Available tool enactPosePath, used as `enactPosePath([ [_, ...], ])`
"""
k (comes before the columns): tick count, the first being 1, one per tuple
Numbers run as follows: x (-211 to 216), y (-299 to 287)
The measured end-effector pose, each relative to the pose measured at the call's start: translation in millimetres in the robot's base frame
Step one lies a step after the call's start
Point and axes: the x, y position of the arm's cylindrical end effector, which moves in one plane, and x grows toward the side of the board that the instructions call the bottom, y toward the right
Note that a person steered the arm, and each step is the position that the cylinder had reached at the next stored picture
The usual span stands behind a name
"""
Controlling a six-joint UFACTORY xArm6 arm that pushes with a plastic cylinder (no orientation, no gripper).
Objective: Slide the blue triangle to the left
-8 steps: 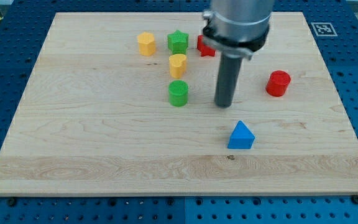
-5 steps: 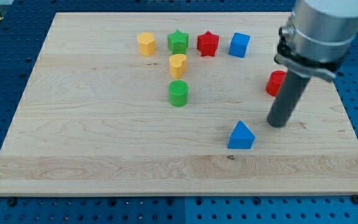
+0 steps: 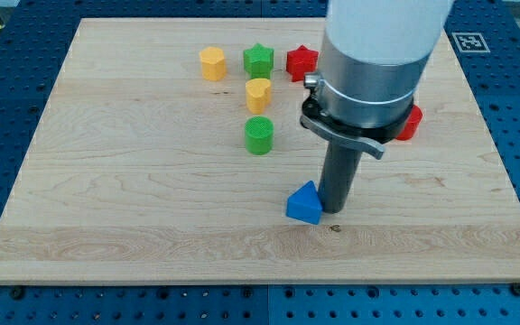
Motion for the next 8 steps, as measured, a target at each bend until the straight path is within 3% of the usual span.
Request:
enactPosePath([
  [8, 27, -32],
])
